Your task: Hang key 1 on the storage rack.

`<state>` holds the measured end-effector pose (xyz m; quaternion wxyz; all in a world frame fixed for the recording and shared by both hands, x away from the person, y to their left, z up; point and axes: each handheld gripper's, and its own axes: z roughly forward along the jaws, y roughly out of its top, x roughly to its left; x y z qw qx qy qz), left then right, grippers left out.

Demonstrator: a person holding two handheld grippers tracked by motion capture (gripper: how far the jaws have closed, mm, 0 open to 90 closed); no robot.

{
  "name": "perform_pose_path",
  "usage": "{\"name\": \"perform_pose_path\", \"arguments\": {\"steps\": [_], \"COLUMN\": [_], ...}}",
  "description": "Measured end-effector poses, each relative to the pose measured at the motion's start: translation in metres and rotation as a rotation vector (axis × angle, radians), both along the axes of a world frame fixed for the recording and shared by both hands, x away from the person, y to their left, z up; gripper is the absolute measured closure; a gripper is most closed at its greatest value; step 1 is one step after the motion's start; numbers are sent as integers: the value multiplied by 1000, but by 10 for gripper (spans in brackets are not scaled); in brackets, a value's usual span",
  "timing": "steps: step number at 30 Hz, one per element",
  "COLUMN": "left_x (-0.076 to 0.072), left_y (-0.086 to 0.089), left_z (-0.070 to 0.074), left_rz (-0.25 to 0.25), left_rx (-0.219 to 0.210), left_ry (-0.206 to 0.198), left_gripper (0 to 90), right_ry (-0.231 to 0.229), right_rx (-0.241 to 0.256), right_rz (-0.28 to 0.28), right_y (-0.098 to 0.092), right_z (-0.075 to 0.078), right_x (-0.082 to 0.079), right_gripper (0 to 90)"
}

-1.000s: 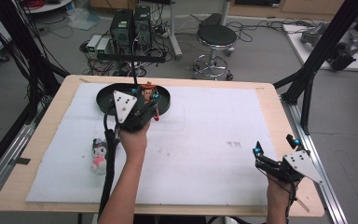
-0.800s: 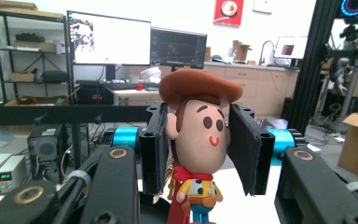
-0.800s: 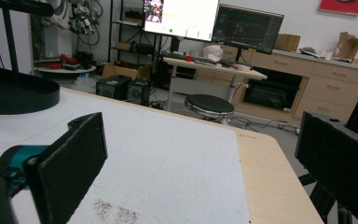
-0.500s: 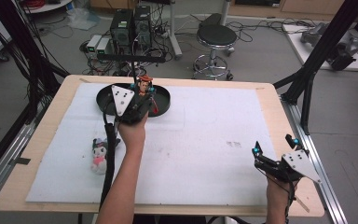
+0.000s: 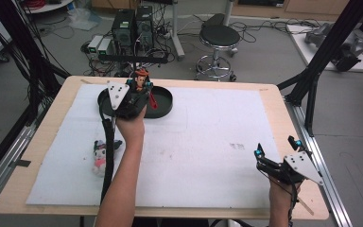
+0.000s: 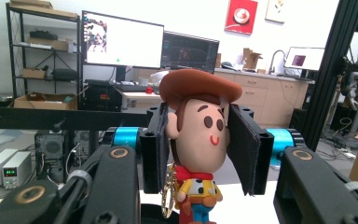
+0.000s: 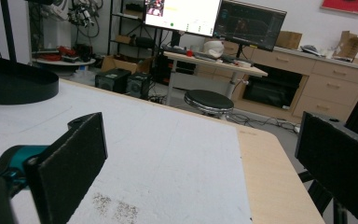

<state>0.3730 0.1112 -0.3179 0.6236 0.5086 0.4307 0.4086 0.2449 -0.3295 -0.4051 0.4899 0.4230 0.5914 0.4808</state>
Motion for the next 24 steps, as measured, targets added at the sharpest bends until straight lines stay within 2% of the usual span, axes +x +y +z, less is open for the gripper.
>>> {"name": "perform_pose_path", "arguments": {"steps": [6, 15, 17, 24], "left_x": [12, 31, 34, 50], "left_y": [0, -2, -3, -10], "left_z": [5, 6, 4, -6], "left_rz": [21, 31, 29, 23], "left_rx": [28, 39, 30, 1], "left_ry": [4, 16, 12, 41], "left_gripper": [594, 594, 594, 594], "right_ry": [2, 11, 13, 11], "right_rx": [-4, -10, -15, 3], "right_rz": [-2, -1, -1, -3], "right_y": [0, 2, 2, 1], "right_z": [-1, -2, -2, -2], "right_x": [1, 3, 3, 2], "right_gripper": [13, 13, 13, 13]}}
